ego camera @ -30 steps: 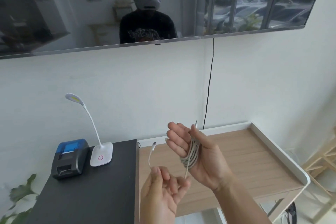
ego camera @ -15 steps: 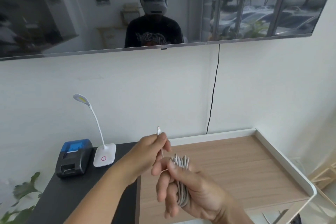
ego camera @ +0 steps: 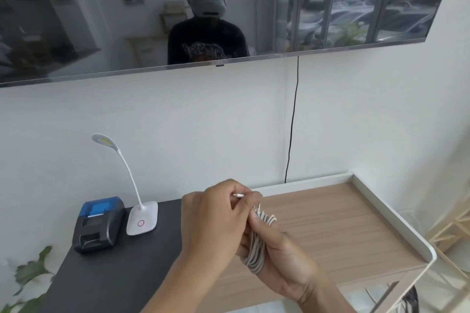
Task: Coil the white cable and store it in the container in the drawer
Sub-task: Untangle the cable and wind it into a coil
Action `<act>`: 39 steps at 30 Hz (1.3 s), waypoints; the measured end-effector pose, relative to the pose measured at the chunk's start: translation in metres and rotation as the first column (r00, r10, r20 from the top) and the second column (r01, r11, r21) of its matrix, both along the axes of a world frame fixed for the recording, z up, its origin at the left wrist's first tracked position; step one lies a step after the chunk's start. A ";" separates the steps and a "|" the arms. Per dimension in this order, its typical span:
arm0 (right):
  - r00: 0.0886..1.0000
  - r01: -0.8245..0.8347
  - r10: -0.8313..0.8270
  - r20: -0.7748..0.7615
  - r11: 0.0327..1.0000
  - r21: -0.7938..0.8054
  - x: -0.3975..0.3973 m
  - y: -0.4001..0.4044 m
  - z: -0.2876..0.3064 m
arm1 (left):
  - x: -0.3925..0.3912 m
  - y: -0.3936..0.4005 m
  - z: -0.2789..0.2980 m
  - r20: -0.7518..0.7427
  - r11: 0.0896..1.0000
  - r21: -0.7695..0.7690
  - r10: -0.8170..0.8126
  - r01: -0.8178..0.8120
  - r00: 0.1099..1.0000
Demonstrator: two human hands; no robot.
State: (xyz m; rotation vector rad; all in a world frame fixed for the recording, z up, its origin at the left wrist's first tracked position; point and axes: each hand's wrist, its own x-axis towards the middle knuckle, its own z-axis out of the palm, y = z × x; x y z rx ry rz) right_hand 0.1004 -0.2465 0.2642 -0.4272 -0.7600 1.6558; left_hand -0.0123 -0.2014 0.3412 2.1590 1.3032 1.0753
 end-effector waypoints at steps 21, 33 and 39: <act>0.991 0.136 -0.134 0.022 0.965 -0.225 -0.017 0.014 -0.012 | 0.011 -0.057 -0.087 -0.013 0.890 0.299 0.365 -0.344 0.931; 0.976 0.216 -0.216 0.018 0.958 -0.187 -0.017 0.010 -0.022 | -0.020 -0.050 -0.069 0.135 0.946 -0.277 0.212 -0.169 0.968; 0.956 0.243 -0.223 0.190 0.965 -0.093 -0.016 0.013 -0.020 | -0.021 -0.038 -0.077 -0.104 0.977 -0.124 0.159 -0.171 0.982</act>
